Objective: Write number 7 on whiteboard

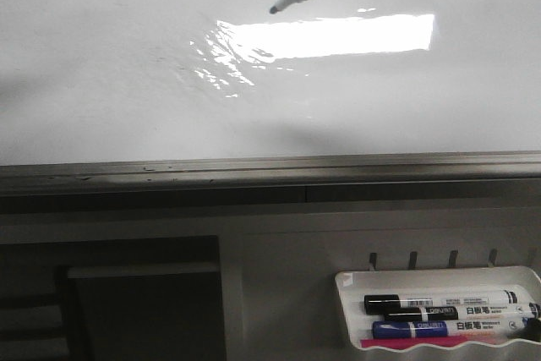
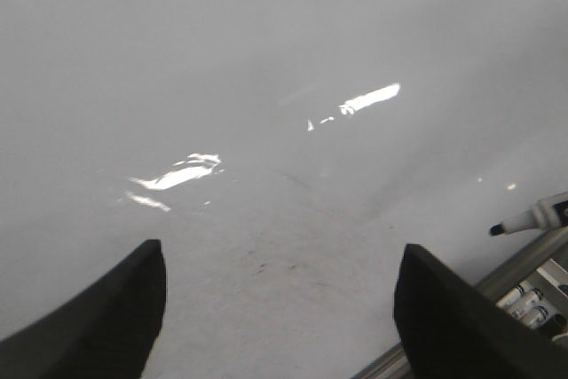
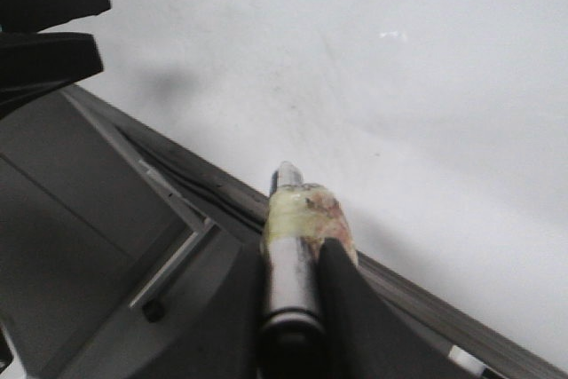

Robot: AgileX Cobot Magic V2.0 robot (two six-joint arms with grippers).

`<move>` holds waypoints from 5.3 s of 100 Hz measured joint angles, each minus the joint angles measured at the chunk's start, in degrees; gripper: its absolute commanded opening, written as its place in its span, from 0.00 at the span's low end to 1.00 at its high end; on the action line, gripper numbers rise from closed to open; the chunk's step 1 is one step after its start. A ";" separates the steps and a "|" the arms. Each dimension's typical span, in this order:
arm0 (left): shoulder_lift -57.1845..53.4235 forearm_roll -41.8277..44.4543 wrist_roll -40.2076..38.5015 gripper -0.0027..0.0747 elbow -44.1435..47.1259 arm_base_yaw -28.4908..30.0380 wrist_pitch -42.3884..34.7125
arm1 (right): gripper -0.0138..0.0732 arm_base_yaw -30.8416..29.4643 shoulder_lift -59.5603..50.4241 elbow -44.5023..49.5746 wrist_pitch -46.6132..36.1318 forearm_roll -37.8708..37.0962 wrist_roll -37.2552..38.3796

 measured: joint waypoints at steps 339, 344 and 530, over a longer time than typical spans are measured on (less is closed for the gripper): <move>10.71 18.50 0.00 0.64 -0.43 -24.31 -7.33 | 0.09 -0.73 12.35 -13.47 23.42 -5.26 0.89; 11.90 19.19 0.00 0.63 -0.83 -24.31 -7.33 | 0.09 -0.73 12.45 -13.47 23.53 -5.26 0.89; 15.38 -21.67 0.43 0.01 0.76 -7.39 -16.55 | 0.66 -8.09 -5.24 -1.89 16.78 -6.26 2.86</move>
